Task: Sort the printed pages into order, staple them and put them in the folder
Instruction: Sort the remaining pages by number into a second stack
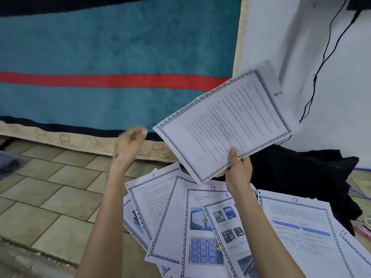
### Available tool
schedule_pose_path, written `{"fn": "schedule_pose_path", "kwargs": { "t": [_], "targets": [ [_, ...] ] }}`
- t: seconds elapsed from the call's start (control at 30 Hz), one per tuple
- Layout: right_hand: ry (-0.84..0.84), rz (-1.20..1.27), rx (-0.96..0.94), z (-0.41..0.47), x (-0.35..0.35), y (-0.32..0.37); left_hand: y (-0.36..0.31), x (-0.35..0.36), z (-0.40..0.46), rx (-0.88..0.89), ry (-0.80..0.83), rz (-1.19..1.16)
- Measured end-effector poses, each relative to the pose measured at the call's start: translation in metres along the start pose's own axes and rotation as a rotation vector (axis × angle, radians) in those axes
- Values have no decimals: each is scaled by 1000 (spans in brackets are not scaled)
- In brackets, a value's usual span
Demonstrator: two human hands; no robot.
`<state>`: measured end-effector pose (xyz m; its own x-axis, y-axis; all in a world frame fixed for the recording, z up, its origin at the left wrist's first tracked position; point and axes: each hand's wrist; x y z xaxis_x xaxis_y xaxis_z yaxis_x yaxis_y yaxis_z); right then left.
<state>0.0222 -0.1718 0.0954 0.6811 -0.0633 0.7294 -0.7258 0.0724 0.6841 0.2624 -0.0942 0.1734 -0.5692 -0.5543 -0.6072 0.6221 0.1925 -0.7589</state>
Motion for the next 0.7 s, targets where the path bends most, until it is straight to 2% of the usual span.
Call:
{"fn": "schedule_pose_path", "kwargs": {
  "t": [0.13,0.2,0.27,0.37,0.43,0.5,0.57,0.7],
  "targets": [
    [-134,-221,-25,7,-42,-13,96,48,-21,-498,233,306],
    [-163,-359,-12,8,-66,-18,123,67,-41,-647,270,248],
    [-167,-443,46,6,-88,-19,137,81,-53,-711,246,208],
    [-201,-486,115,2,-111,-10,136,90,-53,-746,175,165],
    [-298,-448,162,1,-125,-5,135,94,-50,-767,156,126],
    [-373,-366,222,1,-139,-1,128,93,-50,-706,119,85],
    [-362,-288,303,-1,-152,-1,116,87,-46,-607,33,48],
    [-334,-278,267,-12,-165,-4,60,47,-33,-412,-202,122]
  ]
}}
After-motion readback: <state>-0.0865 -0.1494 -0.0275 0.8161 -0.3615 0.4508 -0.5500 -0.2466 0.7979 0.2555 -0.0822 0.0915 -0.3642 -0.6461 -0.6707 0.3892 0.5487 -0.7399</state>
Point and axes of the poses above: each hand's wrist, its own z-axis towards the middle knuckle, its own x-axis out of the palm, y = z × x, and after that the axes turned 11 degrees about z, right-handed
